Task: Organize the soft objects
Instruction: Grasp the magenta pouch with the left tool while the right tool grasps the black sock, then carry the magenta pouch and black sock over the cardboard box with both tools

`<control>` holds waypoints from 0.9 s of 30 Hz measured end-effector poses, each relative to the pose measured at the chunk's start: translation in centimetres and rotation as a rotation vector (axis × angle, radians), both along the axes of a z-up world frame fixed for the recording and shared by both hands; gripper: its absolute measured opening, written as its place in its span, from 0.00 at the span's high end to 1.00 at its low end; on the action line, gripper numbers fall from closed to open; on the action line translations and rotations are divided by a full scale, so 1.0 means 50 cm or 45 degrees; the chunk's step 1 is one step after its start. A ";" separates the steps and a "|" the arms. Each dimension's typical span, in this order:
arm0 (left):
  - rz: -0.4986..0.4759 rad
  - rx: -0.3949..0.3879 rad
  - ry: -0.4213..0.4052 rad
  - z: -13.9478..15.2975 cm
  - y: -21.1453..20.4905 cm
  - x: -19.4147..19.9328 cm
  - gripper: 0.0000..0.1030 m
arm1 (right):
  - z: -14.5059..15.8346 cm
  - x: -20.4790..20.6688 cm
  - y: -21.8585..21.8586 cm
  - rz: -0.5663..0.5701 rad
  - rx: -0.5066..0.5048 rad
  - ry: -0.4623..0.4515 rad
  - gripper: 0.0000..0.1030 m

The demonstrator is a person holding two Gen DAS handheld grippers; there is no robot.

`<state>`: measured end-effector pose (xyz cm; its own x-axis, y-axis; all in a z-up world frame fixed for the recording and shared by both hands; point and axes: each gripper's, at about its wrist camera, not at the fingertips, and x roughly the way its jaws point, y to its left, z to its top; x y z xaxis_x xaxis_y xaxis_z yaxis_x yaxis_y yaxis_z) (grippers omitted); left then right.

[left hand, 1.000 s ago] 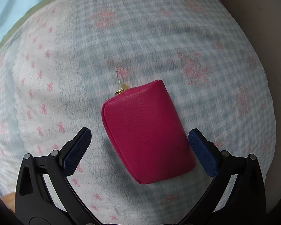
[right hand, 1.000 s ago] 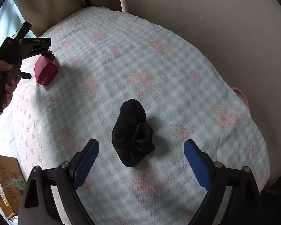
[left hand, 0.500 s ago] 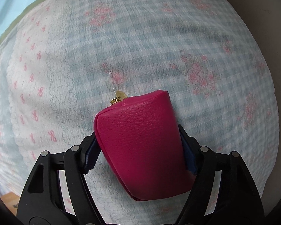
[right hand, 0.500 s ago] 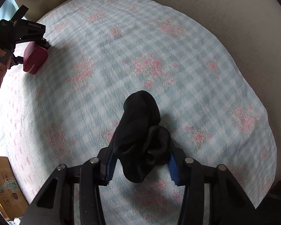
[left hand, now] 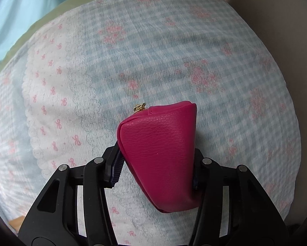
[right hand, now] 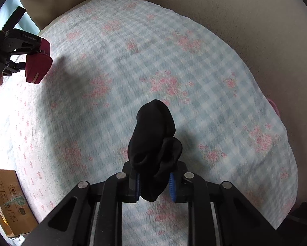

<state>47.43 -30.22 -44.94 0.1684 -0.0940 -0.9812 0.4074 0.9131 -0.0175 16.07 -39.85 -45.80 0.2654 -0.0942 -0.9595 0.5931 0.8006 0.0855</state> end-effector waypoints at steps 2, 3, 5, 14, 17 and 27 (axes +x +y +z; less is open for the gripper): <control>-0.013 -0.003 -0.012 0.022 0.004 -0.013 0.56 | 0.022 -0.002 -0.003 0.007 -0.008 -0.015 0.82; -0.017 -0.005 -0.020 0.036 0.005 -0.021 0.56 | 0.033 -0.003 -0.003 0.009 -0.011 -0.022 0.82; -0.019 -0.011 -0.042 0.068 0.014 -0.034 0.56 | 0.061 -0.005 0.004 0.012 -0.017 -0.039 0.82; -0.031 -0.069 -0.188 0.267 0.109 -0.141 0.56 | 0.244 -0.024 0.047 0.079 -0.093 -0.160 0.82; -0.038 -0.107 -0.220 0.336 0.155 -0.199 0.56 | 0.313 -0.025 0.074 0.128 -0.138 -0.210 0.82; 0.100 -0.199 -0.309 0.503 0.387 -0.382 0.56 | 0.515 -0.018 0.208 0.296 -0.215 -0.382 0.82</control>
<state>28.35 -10.85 -19.79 0.4090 -0.2183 -0.8860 0.3450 0.9359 -0.0713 15.17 -29.44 -20.07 0.5640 -0.1481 -0.8124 0.3634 0.9279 0.0831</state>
